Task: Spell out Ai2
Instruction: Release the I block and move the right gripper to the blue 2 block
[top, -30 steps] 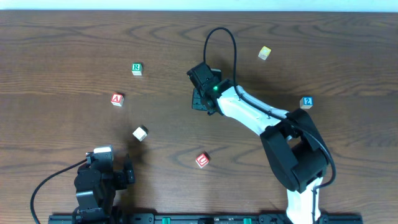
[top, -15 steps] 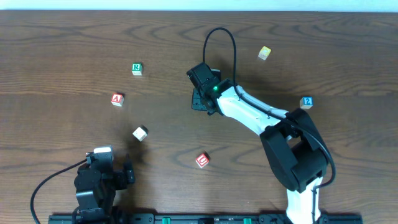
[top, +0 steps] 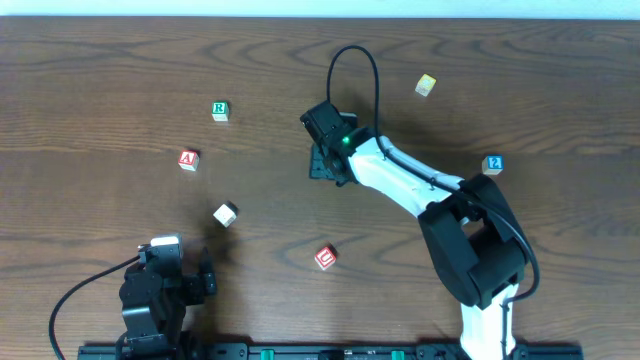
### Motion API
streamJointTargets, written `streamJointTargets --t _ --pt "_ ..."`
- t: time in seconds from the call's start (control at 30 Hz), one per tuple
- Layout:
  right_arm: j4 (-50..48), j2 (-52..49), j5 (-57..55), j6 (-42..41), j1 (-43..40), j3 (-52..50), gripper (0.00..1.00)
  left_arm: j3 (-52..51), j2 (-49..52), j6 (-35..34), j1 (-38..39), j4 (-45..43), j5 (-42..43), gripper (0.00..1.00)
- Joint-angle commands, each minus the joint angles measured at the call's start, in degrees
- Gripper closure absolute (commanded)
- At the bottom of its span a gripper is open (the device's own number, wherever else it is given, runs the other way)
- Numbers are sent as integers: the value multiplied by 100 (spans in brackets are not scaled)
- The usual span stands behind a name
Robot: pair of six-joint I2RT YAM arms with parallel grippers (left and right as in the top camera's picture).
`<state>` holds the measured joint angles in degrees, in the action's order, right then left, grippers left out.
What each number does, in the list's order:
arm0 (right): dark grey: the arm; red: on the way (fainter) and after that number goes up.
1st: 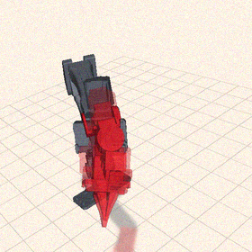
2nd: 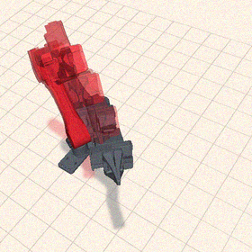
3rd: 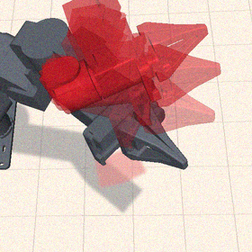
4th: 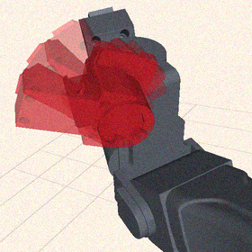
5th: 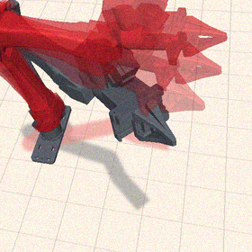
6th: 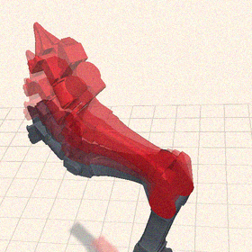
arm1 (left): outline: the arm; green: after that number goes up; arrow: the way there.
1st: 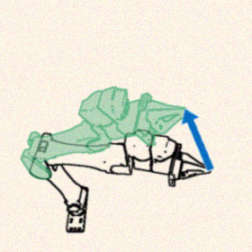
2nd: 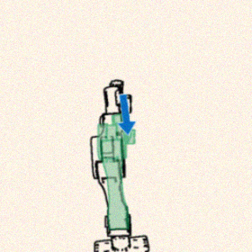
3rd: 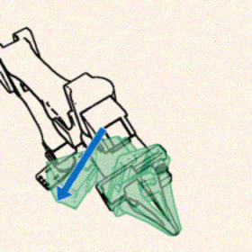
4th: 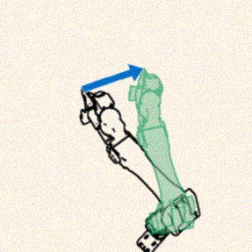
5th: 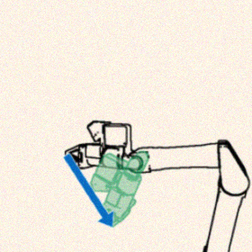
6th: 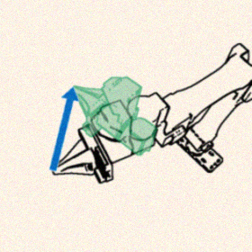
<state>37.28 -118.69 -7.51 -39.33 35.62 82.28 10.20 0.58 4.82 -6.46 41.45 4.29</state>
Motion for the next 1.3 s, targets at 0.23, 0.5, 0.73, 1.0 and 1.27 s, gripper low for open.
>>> streamJointTargets --t 0.23,0.5,0.73,1.0,1.27 --pt "2758 -22 -304 608 -308 3180 25 -85 -33 81 -24 63 -24 5" --pt "5506 590 -1182 1071 -1410 6054 1 -85 -33 81 -24 63 -24 5" --pt "6002 905 -37 2682 -3331 5836 5 -87 -33 81 -24 63 -22 5" --pt "5270 918 291 3152 -4227 3851 8 -87 -33 81 -24 63 -24 5" --pt "3646 920 116 3547 -4325 1578 13 -85 -33 81 -24 63 -24 5"
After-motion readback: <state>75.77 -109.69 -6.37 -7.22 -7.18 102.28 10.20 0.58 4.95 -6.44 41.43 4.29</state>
